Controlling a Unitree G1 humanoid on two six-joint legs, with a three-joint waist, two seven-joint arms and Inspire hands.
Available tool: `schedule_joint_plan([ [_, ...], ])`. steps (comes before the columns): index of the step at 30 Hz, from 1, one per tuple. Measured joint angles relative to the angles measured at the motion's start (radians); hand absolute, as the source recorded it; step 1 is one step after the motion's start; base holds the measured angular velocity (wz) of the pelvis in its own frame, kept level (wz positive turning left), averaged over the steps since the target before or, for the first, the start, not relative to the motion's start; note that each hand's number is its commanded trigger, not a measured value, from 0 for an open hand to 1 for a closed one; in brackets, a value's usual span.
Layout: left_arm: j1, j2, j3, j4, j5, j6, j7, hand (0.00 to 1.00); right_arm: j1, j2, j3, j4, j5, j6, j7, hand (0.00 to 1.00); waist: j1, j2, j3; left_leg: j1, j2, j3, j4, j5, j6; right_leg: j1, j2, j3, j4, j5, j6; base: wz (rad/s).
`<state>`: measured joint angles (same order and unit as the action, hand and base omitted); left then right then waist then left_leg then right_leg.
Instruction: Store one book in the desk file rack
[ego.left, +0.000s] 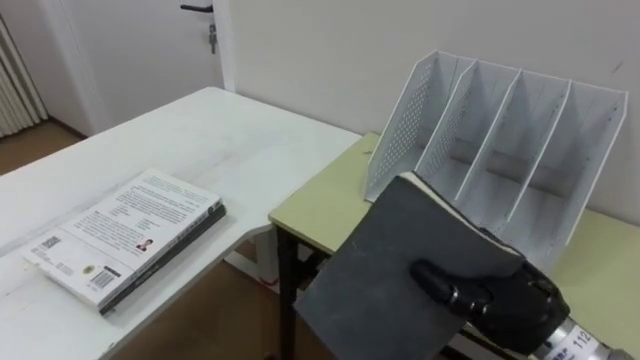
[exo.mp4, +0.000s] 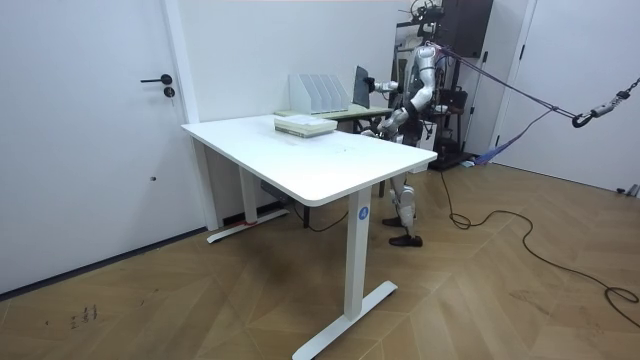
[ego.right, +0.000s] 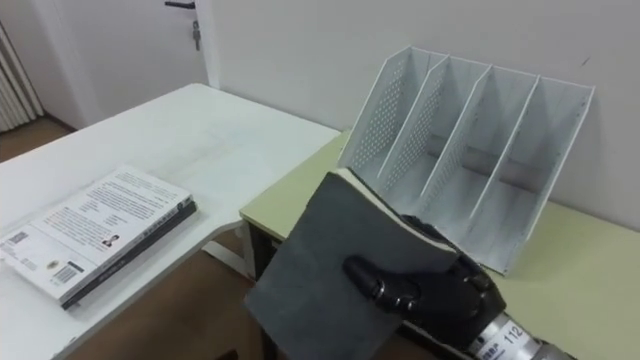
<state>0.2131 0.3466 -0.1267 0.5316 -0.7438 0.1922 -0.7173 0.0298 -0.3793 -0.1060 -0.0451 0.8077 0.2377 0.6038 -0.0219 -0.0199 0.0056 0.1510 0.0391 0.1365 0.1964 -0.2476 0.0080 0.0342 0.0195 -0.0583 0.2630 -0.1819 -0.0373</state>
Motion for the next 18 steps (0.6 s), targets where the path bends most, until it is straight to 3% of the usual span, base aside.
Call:
schedule_joint_plan([
  [5,0.025,-0.042,0.01,0.071,0.062,-0.056,0.065,0.0,-0.035,0.004,-0.056,-0.018,-0.106,-0.067,-0.106,1.0,0.0,-0.007,0.0059,0.003,-0.001,0.002,-0.001,0.0,0.0,-0.001,0.001,0.001,-0.011,0.0,0.0,0.0],
  [7,0.025,-0.072,0.028,0.133,0.114,-0.087,0.1,0.0,-0.06,0.015,-0.076,-0.021,-0.17,-0.082,-0.175,1.0,0.001,-0.009,0.0069,0.002,-0.001,0.005,0.0,0.0,0.0,-0.001,0.001,0.002,-0.019,0.001,0.0,0.0],
  [11,0.036,-0.087,0.04,0.195,0.143,-0.105,0.121,0.0,-0.084,0.015,-0.089,-0.064,-0.208,-0.096,-0.282,1.0,0.003,-0.01,0.0067,-0.001,0.0,0.007,-0.001,0.0,0.0,0.0,0.002,0.0,-0.022,0.001,0.0,0.0],
  [18,0.044,-0.113,0.056,0.328,0.204,-0.167,0.149,0.0,-0.233,0.015,-0.095,-0.144,-0.348,-0.138,-0.505,1.0,0.007,-0.007,0.0047,0.0,0.001,0.016,-0.005,0.001,-0.002,-0.002,0.015,0.001,-0.033,0.007,-0.003,-0.03],
])
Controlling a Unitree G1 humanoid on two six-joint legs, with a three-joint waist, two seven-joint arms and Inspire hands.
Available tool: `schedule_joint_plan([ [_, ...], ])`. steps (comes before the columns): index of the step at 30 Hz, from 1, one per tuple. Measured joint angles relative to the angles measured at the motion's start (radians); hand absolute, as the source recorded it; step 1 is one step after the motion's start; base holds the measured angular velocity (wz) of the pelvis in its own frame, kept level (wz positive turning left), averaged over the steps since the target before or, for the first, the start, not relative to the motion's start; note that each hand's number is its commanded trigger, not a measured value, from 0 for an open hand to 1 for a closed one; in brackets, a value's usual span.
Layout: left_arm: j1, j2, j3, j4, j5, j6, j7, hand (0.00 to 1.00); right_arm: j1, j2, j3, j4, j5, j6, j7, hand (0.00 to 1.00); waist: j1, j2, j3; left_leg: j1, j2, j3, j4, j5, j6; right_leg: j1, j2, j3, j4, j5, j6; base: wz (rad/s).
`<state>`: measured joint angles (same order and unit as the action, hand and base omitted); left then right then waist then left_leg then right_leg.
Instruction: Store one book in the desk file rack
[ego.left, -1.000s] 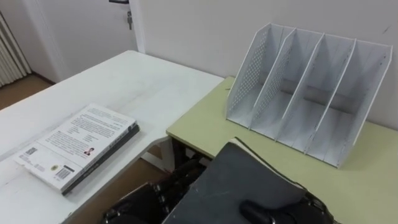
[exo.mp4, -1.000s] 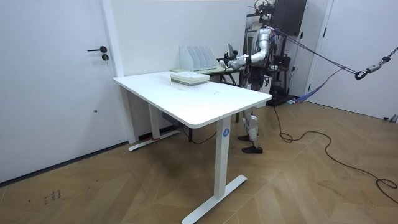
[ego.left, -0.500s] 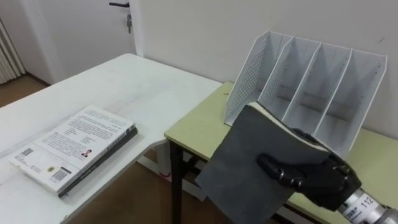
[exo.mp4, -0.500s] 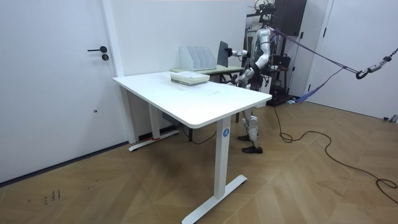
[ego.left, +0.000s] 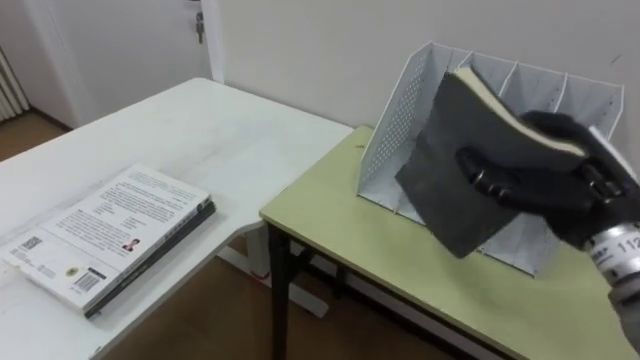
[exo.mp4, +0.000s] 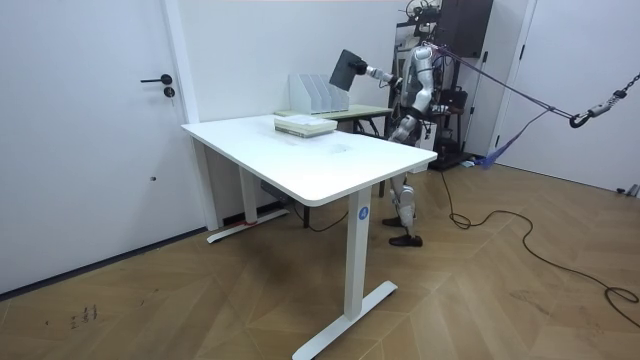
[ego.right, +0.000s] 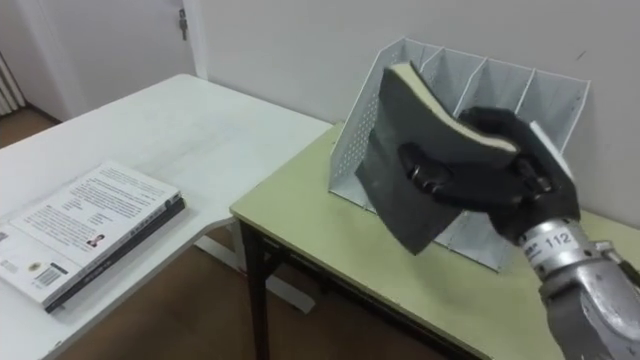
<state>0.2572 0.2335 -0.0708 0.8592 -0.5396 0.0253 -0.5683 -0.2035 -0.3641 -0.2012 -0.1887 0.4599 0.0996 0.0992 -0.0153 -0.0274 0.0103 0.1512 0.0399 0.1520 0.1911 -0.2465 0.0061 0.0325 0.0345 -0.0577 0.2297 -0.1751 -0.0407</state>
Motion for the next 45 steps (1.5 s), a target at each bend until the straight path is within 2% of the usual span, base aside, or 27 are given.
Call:
schedule_joint_plan([
  [1,0.002,-0.008,0.0,0.034,0.005,-0.008,0.009,0.0,-0.015,0.0,0.0,-0.019,-0.018,-0.017,-0.034,1.0,-0.001,0.003,-0.0043,-0.001,0.001,0.0,-0.001,0.0,0.0,0.004,0.002,-0.001,-0.012,0.005,0.0,0.0],
  [6,0.012,-0.017,0.02,0.115,0.003,-0.043,0.037,0.0,-0.1,0.003,-0.007,-0.054,-0.127,-0.066,-0.182,1.0,-0.001,-0.003,-0.0096,-0.002,0.001,-0.007,-0.004,0.001,-0.002,0.007,0.001,-0.013,-0.009,0.005,0.0,0.05],
  [11,0.021,-0.016,0.022,0.144,0.003,-0.056,0.057,0.0,-0.161,0.003,-0.009,-0.01,-0.168,-0.1,-0.307,1.0,0.003,-0.017,-0.0065,-0.001,0.001,-0.017,-0.002,0.001,-0.002,0.019,-0.001,-0.023,-0.012,0.005,0.0,0.07],
  [15,0.019,-0.019,0.03,0.151,-0.002,-0.056,0.063,0.0,-0.204,0.003,-0.032,0.074,-0.196,-0.101,-0.417,1.0,0.023,-0.022,-0.0088,-0.008,0.0,-0.023,0.007,0.001,-0.002,0.019,-0.001,-0.025,-0.027,0.009,0.001,0.06],
  [17,0.018,-0.02,0.031,0.16,-0.002,-0.057,0.065,0.0,-0.223,0.003,-0.035,0.094,-0.196,-0.101,-0.453,1.0,0.024,-0.018,-0.0091,-0.01,0.0,-0.024,0.007,0.001,-0.002,0.018,-0.001,-0.025,-0.026,0.009,0.002,0.04],
  [21,0.017,-0.023,0.033,0.207,0.001,-0.056,0.066,0.0,-0.271,-0.002,-0.052,0.108,-0.196,-0.101,-0.515,1.0,0.021,-0.002,-0.017,-0.02,-0.001,-0.036,0.007,0.001,-0.002,0.019,-0.002,-0.031,-0.023,0.01,0.002,0.05],
  [23,0.015,-0.024,0.033,0.213,0.001,-0.056,0.071,0.0,-0.279,-0.008,-0.058,0.116,-0.195,-0.102,-0.543,1.0,0.021,0.0,-0.0167,-0.022,-0.002,-0.05,0.007,0.001,-0.002,0.02,-0.002,-0.039,-0.022,0.01,0.002,0.09],
  [27,0.013,-0.024,0.032,0.216,0.001,-0.055,0.085,0.0,-0.283,-0.053,-0.057,0.164,-0.196,-0.102,-0.585,1.0,0.021,-0.002,-0.0154,-0.033,-0.005,-0.073,0.007,0.004,-0.005,0.018,-0.004,-0.058,-0.025,0.01,0.001,0.12],
  [30,0.012,-0.024,0.033,0.214,0.001,-0.056,0.086,0.0,-0.283,-0.082,-0.057,0.188,-0.195,-0.102,-0.608,1.0,0.024,-0.009,-0.0107,-0.036,-0.006,-0.075,0.008,0.005,-0.006,0.016,-0.005,-0.061,-0.026,0.009,0.0,0.05],
  [35,0.008,-0.02,0.036,0.213,0.001,-0.056,0.086,0.0,-0.283,-0.087,-0.057,0.198,-0.194,-0.102,-0.652,1.0,0.03,-0.017,-0.004,-0.036,-0.006,-0.075,0.007,0.005,-0.006,0.016,-0.005,-0.061,-0.028,0.009,0.0,0.0],
  [41,0.007,-0.016,0.027,0.198,0.001,-0.054,0.088,0.0,-0.283,-0.088,-0.055,0.255,-0.19,-0.102,-0.686,1.0,0.035,-0.016,-0.007,-0.043,-0.01,-0.082,0.008,0.005,-0.005,0.016,-0.013,-0.083,-0.036,0.008,0.001,0.07],
  [45,0.007,-0.017,0.027,0.198,0.003,-0.052,0.087,0.0,-0.283,-0.088,-0.055,0.294,-0.188,-0.102,-0.691,1.0,0.045,-0.012,-0.0127,-0.043,-0.01,-0.087,0.006,0.005,-0.005,0.017,-0.013,-0.087,-0.042,0.008,0.001,0.03],
])
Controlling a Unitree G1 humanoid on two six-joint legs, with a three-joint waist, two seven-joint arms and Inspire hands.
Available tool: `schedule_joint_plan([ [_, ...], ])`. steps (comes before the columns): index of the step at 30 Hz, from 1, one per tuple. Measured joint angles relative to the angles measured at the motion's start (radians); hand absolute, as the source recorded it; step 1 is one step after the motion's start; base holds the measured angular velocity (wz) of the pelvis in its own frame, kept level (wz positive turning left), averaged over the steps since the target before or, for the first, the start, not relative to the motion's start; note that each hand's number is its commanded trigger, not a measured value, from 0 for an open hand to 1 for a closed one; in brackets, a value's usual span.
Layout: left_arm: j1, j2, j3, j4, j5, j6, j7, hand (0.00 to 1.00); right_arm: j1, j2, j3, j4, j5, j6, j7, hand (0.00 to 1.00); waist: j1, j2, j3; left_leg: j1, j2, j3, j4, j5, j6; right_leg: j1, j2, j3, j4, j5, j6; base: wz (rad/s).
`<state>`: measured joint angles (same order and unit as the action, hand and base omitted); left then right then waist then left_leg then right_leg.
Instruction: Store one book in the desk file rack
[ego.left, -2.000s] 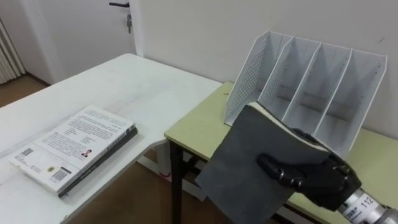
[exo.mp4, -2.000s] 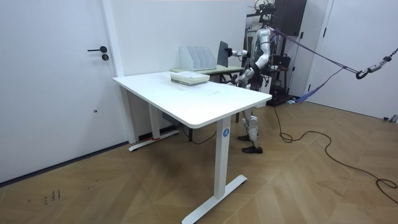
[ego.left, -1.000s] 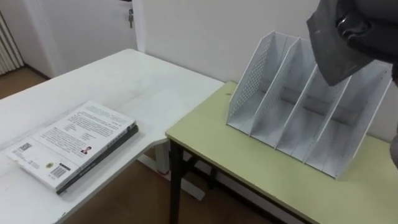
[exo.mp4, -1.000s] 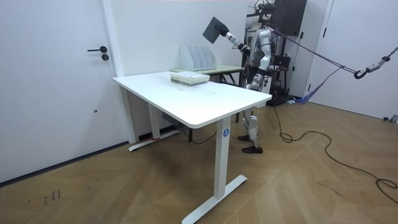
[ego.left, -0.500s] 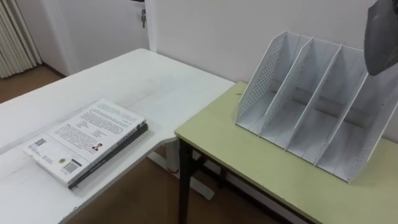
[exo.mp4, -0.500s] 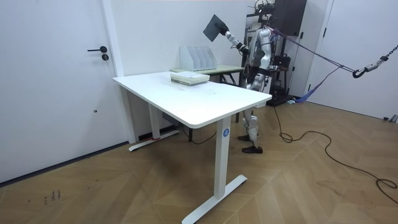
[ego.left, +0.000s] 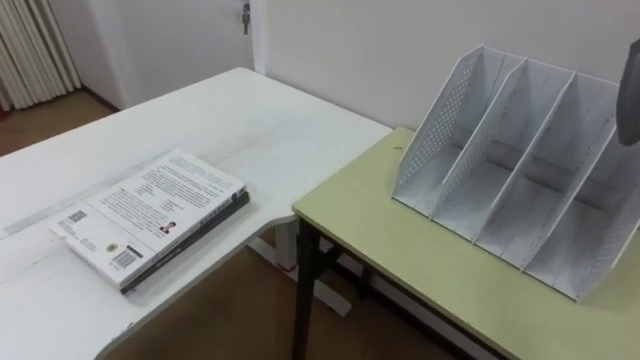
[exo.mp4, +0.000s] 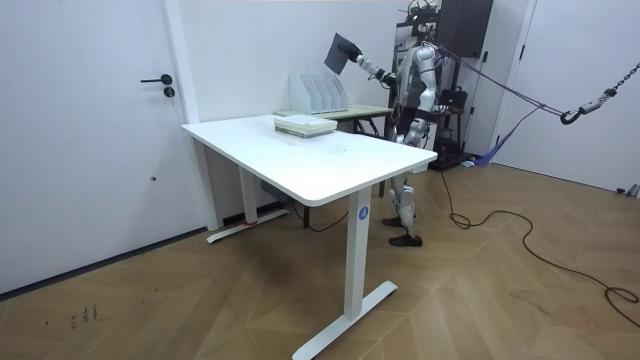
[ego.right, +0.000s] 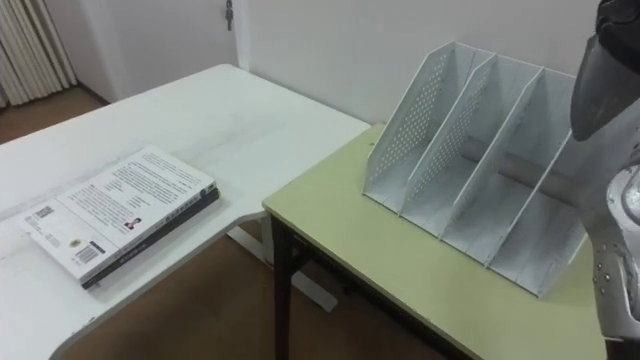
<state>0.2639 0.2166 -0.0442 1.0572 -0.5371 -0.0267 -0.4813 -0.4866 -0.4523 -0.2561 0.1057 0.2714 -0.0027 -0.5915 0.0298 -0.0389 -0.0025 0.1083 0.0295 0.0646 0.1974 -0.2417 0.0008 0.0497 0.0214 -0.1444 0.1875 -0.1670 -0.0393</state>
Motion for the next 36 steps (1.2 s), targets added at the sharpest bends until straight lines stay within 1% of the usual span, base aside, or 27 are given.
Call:
schedule_joint_plan([
  [5,0.0,0.0,0.0,0.001,-0.001,0.0,-0.001,0.0,0.0,0.0,0.009,0.06,0.026,0.0,0.017,1.0,0.002,0.0,-0.0006,0.0,0.0,-0.001,-0.003,0.0,0.0,0.003,0.0,0.0,0.003,0.0,0.0,0.0],
  [7,0.0,0.0,0.0,0.001,-0.001,0.0,-0.002,0.0,0.0,0.0,0.011,0.089,0.04,0.0,0.029,1.0,0.002,-0.002,0.0001,0.001,-0.001,-0.013,-0.003,0.0,0.0,0.003,0.0,0.001,0.004,0.0,0.0,0.0],
  [9,0.0,0.0,0.0,0.001,-0.002,0.0,-0.002,0.0,0.0,0.0,0.015,0.095,0.043,0.0,0.03,1.0,0.002,-0.002,0.0005,0.001,-0.001,-0.014,-0.003,0.0,0.0,0.003,0.0,0.001,0.006,0.0,0.0,0.0],
  [12,0.001,0.0,0.003,0.0,-0.001,0.0,-0.002,0.0,0.0,0.0,0.02,0.099,0.042,0.0,0.039,1.0,0.003,-0.006,0.003,0.001,-0.002,-0.026,-0.002,0.0,0.0,0.004,0.0,0.001,0.007,0.0,0.0,0.0],
  [16,0.002,-0.003,0.022,0.0,-0.001,0.0,-0.004,0.0,0.0,0.0,0.02,0.099,0.047,0.0,0.051,1.0,0.005,-0.013,0.0067,0.001,-0.004,-0.03,0.001,0.001,0.001,0.002,-0.001,0.003,0.006,0.0,0.0,0.0],
  [19,0.004,-0.002,0.024,0.0,-0.001,0.0,-0.004,0.0,0.0,0.0,0.019,0.116,0.086,0.0,0.069,1.0,0.006,-0.016,0.0042,0.002,-0.006,-0.039,0.001,0.001,0.001,0.003,0.0,0.003,0.001,0.001,0.001,0.0],
  [28,0.008,-0.003,0.027,-0.007,-0.001,0.0,-0.003,0.0,0.0,-0.001,0.019,0.218,0.19,0.0,0.095,1.0,0.005,-0.015,0.0034,-0.003,-0.006,-0.043,-0.002,0.001,0.001,0.002,0.0,0.002,0.002,0.001,0.001,0.0],
  [36,0.013,-0.006,0.035,-0.016,0.0,0.007,-0.002,0.0,-0.004,-0.004,0.017,0.319,0.199,0.0,0.122,1.0,0.006,-0.013,0.0023,-0.003,-0.006,-0.044,-0.002,0.001,0.002,0.002,-0.001,-0.003,0.006,0.001,0.001,0.01],
])
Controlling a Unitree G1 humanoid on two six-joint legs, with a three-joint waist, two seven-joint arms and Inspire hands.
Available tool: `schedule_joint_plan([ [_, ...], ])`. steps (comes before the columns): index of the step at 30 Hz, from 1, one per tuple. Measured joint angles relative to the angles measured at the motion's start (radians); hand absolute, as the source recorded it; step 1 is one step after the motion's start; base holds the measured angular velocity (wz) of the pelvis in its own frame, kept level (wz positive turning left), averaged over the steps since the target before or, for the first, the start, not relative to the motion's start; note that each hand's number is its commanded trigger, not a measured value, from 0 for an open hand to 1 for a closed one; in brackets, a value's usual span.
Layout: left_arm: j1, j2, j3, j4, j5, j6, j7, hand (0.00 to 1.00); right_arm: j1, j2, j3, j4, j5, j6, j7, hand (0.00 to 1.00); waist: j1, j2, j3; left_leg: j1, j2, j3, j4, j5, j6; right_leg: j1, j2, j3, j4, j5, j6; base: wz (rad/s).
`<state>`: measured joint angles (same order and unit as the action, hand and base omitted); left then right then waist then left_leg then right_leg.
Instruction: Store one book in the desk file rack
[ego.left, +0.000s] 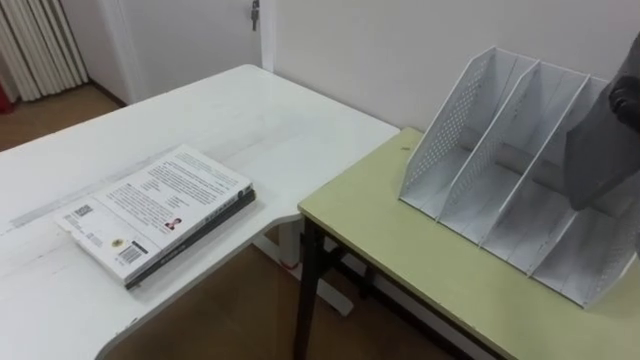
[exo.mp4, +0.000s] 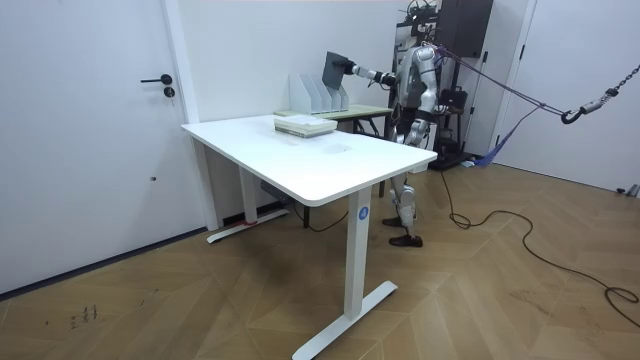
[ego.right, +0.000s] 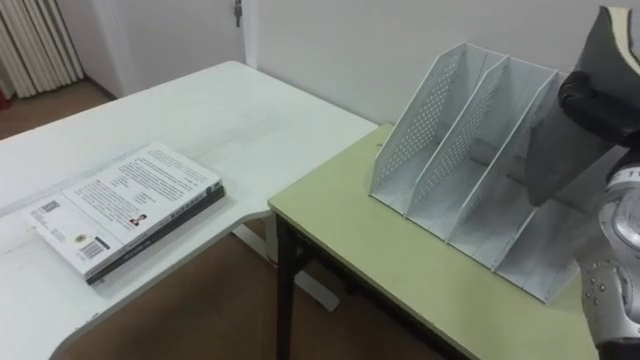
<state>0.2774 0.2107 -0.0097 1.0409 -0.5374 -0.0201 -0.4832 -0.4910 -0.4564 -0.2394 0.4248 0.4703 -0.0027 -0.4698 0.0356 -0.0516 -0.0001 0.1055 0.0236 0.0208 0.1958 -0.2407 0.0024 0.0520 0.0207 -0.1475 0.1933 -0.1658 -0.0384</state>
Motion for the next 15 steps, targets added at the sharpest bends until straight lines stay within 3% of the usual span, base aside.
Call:
schedule_joint_plan([
  [15,0.027,-0.001,0.021,-0.04,-0.003,0.029,0.022,0.0,-0.068,-0.033,0.002,0.18,0.0,0.019,0.037,1.0,-0.003,-0.008,0.0001,0.006,-0.008,0.0,0.002,0.011,0.007,0.001,-0.015,-0.019,0.015,-0.003,0.003,0.03],
])
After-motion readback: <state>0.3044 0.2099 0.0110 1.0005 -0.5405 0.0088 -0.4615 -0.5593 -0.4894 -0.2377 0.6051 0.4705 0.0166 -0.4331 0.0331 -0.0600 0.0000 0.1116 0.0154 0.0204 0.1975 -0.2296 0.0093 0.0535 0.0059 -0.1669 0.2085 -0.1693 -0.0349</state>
